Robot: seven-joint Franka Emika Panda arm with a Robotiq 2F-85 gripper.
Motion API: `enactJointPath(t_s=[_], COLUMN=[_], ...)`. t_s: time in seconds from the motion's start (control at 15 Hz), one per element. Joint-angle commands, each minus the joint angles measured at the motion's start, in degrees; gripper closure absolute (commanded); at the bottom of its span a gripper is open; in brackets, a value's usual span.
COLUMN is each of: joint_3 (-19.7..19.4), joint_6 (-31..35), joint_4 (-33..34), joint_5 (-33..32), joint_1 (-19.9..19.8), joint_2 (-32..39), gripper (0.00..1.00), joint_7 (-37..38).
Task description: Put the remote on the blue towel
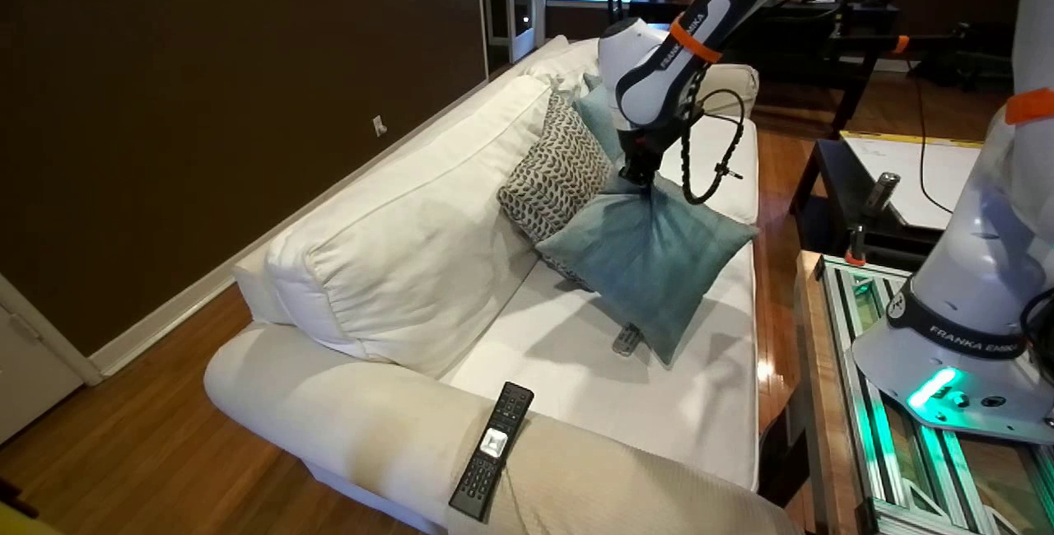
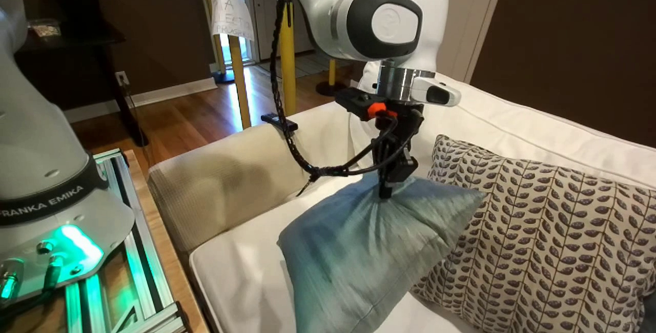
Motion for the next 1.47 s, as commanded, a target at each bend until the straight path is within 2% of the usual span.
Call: enactJointPath(t_s=[0.0, 0.33, 0.87, 0.93, 1.0, 1.07, 1.27, 1.4], joint_3=[-3.0, -4.3, -7.0, -7.2, -7.1, -6.9, -3.9, -0.8], joint_6=[-4.9, -4.9, -1.8, -0.6, 0.4, 1.7, 5.6, 6.1], joint_4=[0.5, 3.0, 8.9, 9.4, 9.8, 10.1, 9.2, 7.7], joint_5=[-7.8, -13.6, -17.9, -17.6, -16.7, -15.9, -9.8, -2.5], joint_1=[0.7, -0.8, -1.3, -1.5, -1.8, -2.1, -4.0, -5.4], joint_2=[-1.3, 2.8, 12.2, 12.8, 13.5, 13.8, 11.9, 10.0], gripper=[0.98, 0.98, 0.98, 0.69, 0.68, 0.63, 0.39, 0.25], joint_7=[7.1, 8.8, 13.4, 14.2, 14.1, 14.0, 11.7, 9.2])
